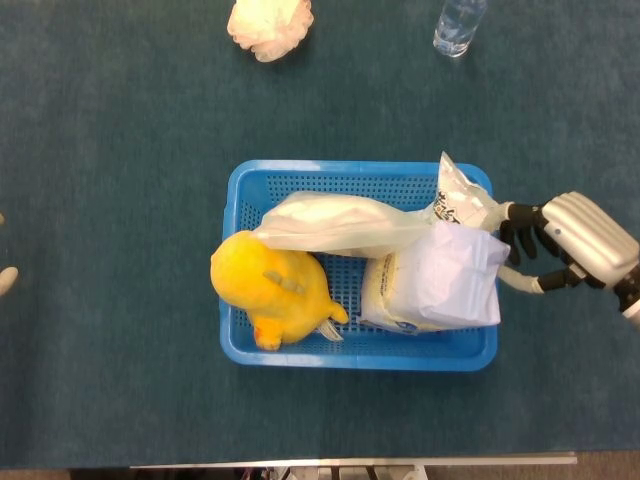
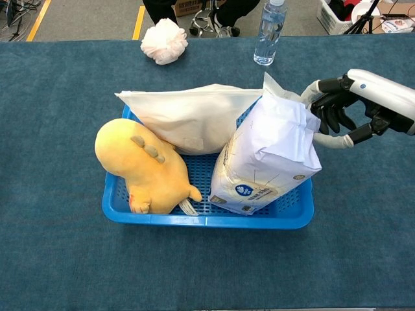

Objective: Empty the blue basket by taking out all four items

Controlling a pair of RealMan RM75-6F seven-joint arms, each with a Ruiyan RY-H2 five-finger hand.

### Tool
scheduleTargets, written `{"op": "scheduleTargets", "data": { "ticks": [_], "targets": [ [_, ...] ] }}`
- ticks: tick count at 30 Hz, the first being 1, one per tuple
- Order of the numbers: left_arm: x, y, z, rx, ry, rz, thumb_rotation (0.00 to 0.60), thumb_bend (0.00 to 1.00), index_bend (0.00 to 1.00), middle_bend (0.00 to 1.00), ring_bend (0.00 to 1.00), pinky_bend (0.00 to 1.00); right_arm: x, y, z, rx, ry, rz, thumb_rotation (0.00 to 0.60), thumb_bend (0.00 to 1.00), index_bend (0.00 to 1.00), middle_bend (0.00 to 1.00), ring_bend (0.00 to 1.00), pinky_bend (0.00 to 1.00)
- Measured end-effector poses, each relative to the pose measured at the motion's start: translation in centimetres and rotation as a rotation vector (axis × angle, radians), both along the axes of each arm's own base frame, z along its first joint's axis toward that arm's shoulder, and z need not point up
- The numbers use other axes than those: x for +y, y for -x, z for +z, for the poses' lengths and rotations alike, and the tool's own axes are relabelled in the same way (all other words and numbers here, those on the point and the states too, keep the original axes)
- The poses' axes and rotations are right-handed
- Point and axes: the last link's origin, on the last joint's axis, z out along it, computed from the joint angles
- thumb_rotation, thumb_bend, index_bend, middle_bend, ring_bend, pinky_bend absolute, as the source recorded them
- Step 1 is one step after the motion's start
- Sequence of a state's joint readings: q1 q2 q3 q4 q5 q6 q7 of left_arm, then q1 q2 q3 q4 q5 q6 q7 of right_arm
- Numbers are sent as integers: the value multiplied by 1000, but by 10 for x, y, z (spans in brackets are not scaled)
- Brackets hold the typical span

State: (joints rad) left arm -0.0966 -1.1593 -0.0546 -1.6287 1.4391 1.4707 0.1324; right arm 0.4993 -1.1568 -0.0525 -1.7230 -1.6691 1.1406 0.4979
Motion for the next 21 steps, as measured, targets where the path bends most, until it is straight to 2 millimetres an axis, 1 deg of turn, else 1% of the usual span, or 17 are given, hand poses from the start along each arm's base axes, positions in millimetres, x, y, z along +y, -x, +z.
{"op": "scheduleTargets", "data": {
  "ticks": [6, 12, 15, 21],
  "targets": [
    [1, 0, -1, 1, 3, -2, 600, 104, 430, 419, 286, 476, -2, -7, 5, -41, 24, 6, 600, 469, 709, 764, 735, 829],
    [1, -1, 0, 1, 1, -5, 600, 104, 434, 419, 286, 476, -2, -22, 19, -79, 70, 56, 600, 472, 711, 766, 736, 829],
    [2, -2, 0, 1, 1, -6, 600, 105, 438, 419, 286, 475, 0, -30, 30, -95, 103, 82, 600, 472, 713, 767, 736, 829],
    [3, -3, 0, 3, 0, -8, 600, 105, 443, 419, 286, 476, 8, -45, 64, -126, 206, 127, 600, 472, 715, 767, 737, 829]
  ]
}}
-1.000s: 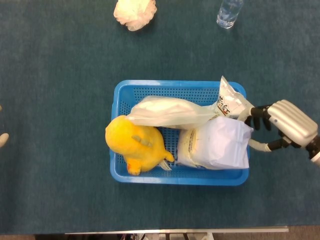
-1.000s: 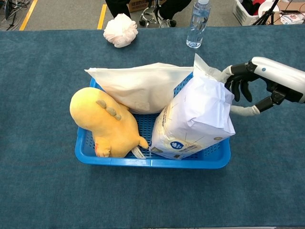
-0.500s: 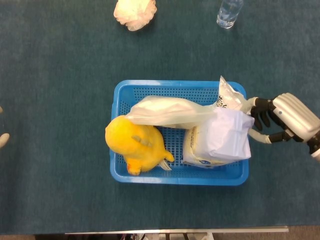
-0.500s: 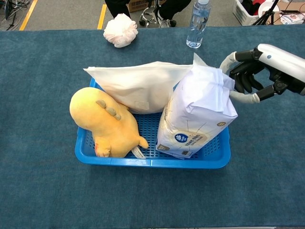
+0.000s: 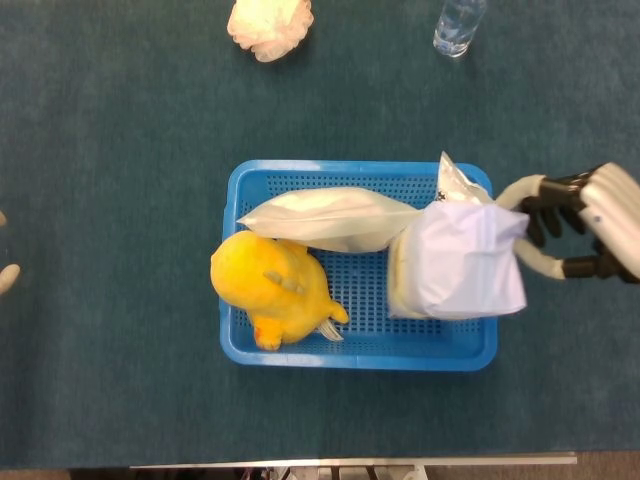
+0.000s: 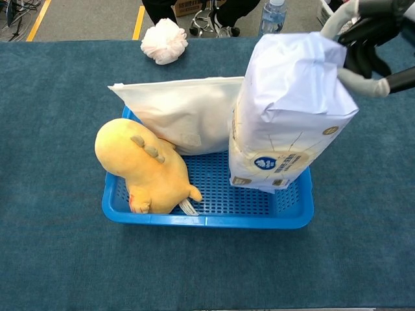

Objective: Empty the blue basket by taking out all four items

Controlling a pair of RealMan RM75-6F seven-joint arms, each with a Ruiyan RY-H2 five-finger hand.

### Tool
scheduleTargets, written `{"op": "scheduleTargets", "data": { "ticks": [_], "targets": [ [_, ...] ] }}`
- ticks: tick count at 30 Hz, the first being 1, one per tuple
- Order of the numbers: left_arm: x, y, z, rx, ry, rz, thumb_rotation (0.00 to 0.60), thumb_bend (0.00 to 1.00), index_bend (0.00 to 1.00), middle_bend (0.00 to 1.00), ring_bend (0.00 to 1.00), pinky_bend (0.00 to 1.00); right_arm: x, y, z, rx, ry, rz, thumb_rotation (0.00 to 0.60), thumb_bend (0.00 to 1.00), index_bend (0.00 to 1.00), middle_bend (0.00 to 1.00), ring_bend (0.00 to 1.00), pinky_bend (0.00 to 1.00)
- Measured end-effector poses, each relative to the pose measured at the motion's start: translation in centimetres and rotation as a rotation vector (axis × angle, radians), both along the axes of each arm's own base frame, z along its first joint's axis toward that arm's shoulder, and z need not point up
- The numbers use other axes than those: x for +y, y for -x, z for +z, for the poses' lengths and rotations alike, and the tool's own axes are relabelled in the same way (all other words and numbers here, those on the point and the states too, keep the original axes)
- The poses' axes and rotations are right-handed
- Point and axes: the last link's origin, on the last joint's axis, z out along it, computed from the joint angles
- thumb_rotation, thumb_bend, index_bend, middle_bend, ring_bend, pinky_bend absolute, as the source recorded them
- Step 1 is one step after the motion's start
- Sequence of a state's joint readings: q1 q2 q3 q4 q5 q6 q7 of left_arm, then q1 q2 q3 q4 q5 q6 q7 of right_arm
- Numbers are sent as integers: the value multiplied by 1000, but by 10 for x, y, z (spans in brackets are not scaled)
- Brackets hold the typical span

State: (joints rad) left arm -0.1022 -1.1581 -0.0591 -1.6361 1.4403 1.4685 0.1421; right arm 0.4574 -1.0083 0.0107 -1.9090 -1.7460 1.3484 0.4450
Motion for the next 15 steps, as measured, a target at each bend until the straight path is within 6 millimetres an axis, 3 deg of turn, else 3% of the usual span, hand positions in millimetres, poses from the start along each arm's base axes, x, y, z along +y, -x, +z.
{"op": "scheduleTargets", "data": {
  "ticks": [7, 15],
  "targets": [
    [2, -4, -2, 9, 4, -7, 600, 105, 444, 419, 286, 475, 22, -5, 46, -8, 145, 18, 600, 472, 715, 768, 737, 829],
    [5, -9, -4, 17, 14, -16, 600, 105, 444, 419, 286, 476, 52, 9, 82, 50, 259, -34, 600, 472, 716, 768, 737, 829]
  ]
}}
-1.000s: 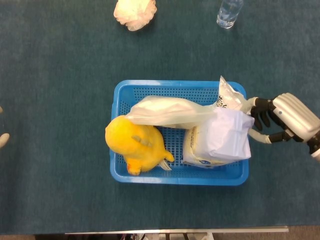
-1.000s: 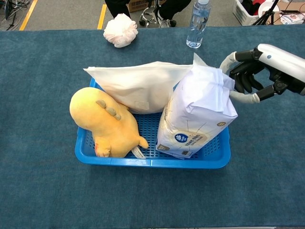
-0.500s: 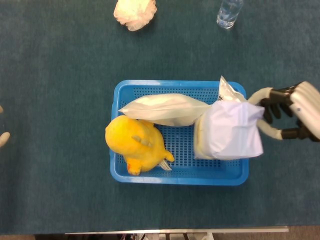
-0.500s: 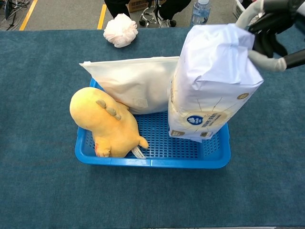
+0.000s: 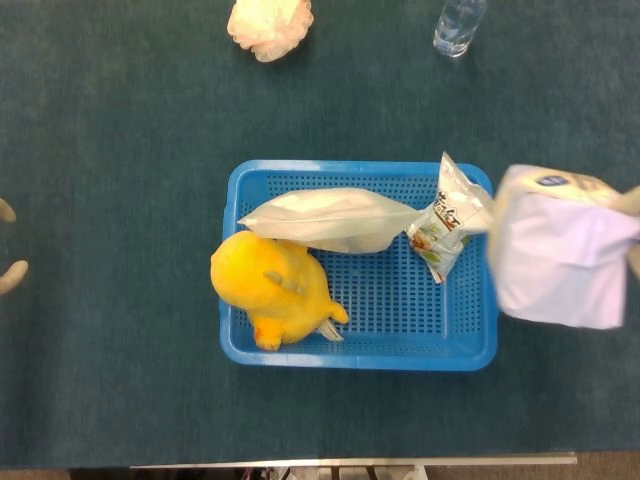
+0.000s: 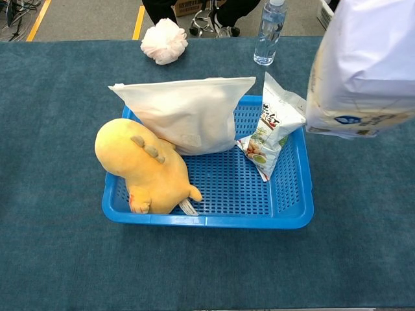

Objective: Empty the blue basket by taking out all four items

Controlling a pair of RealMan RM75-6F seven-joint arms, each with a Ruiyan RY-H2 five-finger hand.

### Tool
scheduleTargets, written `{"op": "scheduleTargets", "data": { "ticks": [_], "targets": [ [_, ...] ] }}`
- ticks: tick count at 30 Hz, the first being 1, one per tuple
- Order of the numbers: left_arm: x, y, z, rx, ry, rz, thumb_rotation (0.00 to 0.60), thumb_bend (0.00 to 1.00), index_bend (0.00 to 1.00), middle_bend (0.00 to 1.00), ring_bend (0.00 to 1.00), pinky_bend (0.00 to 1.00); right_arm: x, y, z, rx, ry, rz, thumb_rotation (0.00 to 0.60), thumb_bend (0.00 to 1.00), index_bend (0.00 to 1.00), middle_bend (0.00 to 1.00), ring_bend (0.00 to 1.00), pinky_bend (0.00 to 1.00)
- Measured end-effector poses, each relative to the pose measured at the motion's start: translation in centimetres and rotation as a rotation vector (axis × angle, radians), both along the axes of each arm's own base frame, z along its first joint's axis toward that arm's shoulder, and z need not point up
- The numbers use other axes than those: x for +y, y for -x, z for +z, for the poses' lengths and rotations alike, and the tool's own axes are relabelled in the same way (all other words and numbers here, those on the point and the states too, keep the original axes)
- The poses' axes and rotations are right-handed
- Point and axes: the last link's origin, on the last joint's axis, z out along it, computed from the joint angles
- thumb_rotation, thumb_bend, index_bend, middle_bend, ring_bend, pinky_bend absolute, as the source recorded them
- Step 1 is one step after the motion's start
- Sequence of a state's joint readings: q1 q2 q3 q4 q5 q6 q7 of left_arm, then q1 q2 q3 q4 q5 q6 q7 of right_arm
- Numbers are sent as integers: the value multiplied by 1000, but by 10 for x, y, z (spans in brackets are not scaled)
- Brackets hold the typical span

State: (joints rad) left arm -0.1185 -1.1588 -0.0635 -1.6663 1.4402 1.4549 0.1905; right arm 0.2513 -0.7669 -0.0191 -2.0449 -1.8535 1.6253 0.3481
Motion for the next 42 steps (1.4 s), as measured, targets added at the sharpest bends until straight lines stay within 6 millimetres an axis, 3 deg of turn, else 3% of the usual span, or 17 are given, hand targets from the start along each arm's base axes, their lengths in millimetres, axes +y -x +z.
{"op": "scheduleTargets", "data": {
  "ticks": [7, 11, 13, 16, 18, 21, 26, 33, 42],
  "targets": [
    [1, -3, -3, 2, 9, -2, 600, 104, 444, 419, 286, 475, 23, 22, 11, 70, 30, -108, 600, 471, 715, 768, 737, 829],
    [2, -4, -4, 4, 16, -1, 600, 105, 444, 419, 286, 475, 36, 42, 12, 141, 3, -209, 600, 408, 706, 741, 728, 828],
    [3, -5, -5, 3, 18, -2, 600, 104, 444, 419, 286, 475, 40, 50, 10, 180, -29, -248, 600, 330, 625, 702, 699, 814],
    [3, -5, -6, 5, 22, -3, 600, 105, 444, 420, 286, 475, 45, 61, 8, 240, -87, -297, 600, 62, 341, 571, 607, 742],
    [4, -5, -6, 6, 22, -3, 600, 105, 444, 420, 286, 475, 47, 67, 8, 274, -120, -323, 600, 4, 254, 495, 564, 718],
    [4, -5, -6, 4, 22, -4, 600, 105, 444, 419, 286, 476, 48, 72, 11, 307, -141, -351, 600, 0, 193, 391, 494, 714],
    [3, -4, -6, 2, 21, -1, 600, 105, 444, 419, 286, 475, 43, 71, 11, 304, -109, -344, 600, 0, 186, 302, 421, 713],
    [3, -3, -6, -3, 21, 0, 600, 105, 444, 419, 286, 475, 28, 69, 4, 321, -28, -300, 600, 0, 186, 292, 344, 651],
    [1, 2, -6, -12, 18, 10, 600, 104, 444, 420, 286, 476, -13, 55, -20, 354, 78, -181, 600, 0, 186, 292, 318, 629]
  ]
}}
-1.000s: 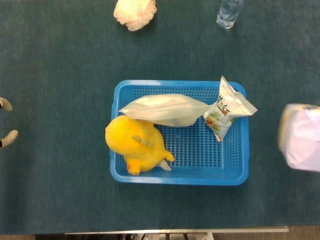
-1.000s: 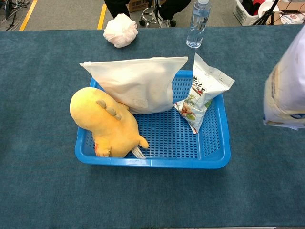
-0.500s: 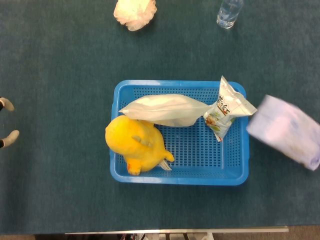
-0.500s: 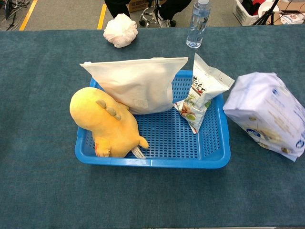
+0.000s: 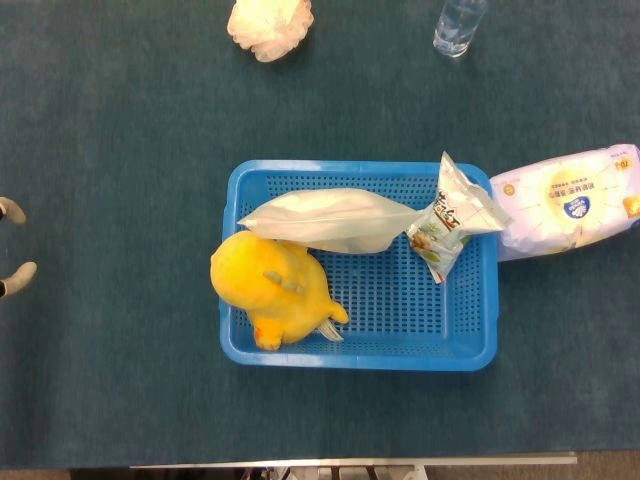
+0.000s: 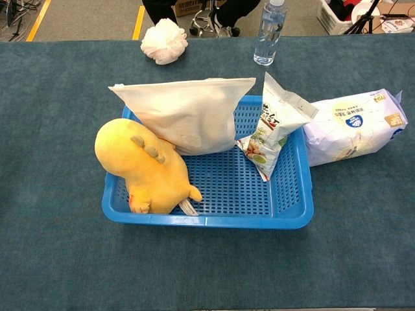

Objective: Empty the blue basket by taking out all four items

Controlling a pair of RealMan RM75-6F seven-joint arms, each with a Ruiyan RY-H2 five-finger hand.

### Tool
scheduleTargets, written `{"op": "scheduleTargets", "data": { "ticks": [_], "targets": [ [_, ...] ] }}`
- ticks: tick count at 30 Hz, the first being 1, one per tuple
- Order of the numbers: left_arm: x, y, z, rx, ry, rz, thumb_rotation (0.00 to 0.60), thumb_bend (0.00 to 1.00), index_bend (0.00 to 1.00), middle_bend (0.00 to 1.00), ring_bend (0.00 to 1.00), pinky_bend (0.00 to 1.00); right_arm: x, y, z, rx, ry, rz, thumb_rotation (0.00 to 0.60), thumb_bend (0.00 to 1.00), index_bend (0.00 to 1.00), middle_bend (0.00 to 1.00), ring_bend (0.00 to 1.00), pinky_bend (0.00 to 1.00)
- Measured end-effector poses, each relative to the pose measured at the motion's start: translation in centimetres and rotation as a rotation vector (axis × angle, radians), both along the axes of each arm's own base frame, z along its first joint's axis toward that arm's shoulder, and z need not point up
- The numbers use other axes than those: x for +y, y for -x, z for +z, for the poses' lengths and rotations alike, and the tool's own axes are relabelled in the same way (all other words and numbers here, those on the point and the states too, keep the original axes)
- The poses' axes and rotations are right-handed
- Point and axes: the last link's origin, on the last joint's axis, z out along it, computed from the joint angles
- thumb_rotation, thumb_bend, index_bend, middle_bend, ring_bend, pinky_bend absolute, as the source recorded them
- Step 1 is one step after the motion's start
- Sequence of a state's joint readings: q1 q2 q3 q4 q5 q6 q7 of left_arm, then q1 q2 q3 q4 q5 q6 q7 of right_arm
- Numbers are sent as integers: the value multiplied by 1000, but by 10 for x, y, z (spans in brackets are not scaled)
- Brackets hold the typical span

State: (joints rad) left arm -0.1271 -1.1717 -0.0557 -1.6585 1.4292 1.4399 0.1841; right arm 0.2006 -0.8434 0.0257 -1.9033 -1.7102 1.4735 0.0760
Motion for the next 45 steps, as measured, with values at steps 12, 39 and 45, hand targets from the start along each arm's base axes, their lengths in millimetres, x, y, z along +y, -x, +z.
{"op": "scheduleTargets", "data": {
  "ticks": [12, 39, 45],
  "targets": [
    [-2, 5, 2, -10, -6, 13, 600, 104, 444, 419, 287, 476, -39, -8, -45, 219, -74, 104, 600, 0, 186, 221, 177, 444],
    [-3, 11, -1, -27, 4, 24, 600, 105, 444, 420, 286, 476, -68, -26, -109, 601, -55, 432, 600, 0, 186, 191, 119, 402],
    [-5, 14, -1, -32, 2, 33, 600, 105, 444, 420, 286, 476, -80, -33, -121, 608, -32, 509, 600, 0, 186, 177, 102, 387]
  ]
}}
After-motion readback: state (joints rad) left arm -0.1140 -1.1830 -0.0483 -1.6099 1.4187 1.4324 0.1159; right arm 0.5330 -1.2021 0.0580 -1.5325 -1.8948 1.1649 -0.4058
